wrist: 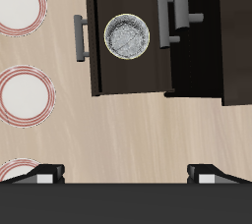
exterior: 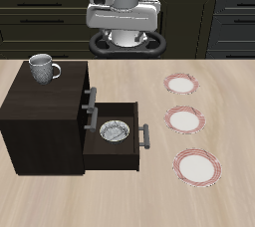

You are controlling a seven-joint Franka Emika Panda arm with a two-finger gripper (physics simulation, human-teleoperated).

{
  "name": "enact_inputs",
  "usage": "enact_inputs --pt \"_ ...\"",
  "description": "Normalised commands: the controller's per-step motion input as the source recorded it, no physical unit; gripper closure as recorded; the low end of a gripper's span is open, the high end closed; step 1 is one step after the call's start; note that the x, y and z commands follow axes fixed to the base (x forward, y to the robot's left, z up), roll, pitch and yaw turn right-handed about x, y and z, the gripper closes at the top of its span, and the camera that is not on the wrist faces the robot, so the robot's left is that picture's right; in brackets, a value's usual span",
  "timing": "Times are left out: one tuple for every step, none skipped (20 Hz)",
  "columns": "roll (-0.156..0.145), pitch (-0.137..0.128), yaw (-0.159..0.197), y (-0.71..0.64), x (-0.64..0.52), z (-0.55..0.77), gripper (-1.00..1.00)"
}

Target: Place the bowl on the nearest plate relative to the robot

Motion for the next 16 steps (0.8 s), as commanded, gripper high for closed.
enact_inputs --pt "0.021 -0.002 -0.005 0.00 0.30 0.01 -1.00" --pt "0.000 0.000 0.000 0.00 0.00 0.00 -1.00" --pt "0.000 0.000 0.000 0.00 0.00 0.00 -1.00" --pt "-0.017 0.009 -0.096 -0.09 0.98 -0.03 -1.00" --pt "-0.017 0.027 -0.067 0.03 0.31 -0.03 -1.00" --pt "0.058 -0.030 0.049 0.16 0.32 0.02 -1.00" --pt "-0.129 -0.054 0.012 -0.09 0.47 0.02 -1.00" --pt "0.072 0.045 -0.094 0.13 0.36 -0.04 -1.00" --pt "0.023 0.056 -0.043 0.03 0.29 -0.03 -1.00" --pt "-0.017 -0.023 -0.001 0.09 0.32 -0.01 -1.00" --pt "0.046 0.002 -0.005 0.11 0.33 0.01 -1.00" --pt "0.023 -0.011 0.024 0.12 0.41 0.02 -1.00" --pt "-0.019 0.037 -0.014 0.03 0.15 -0.02 -1.00" --pt "0.059 -0.034 -0.015 0.16 0.38 0.04 -1.00" --pt "0.017 0.033 0.040 0.02 0.37 -0.06 -1.00" --pt "-0.002 0.005 -0.065 -0.02 0.35 0.05 -1.00"
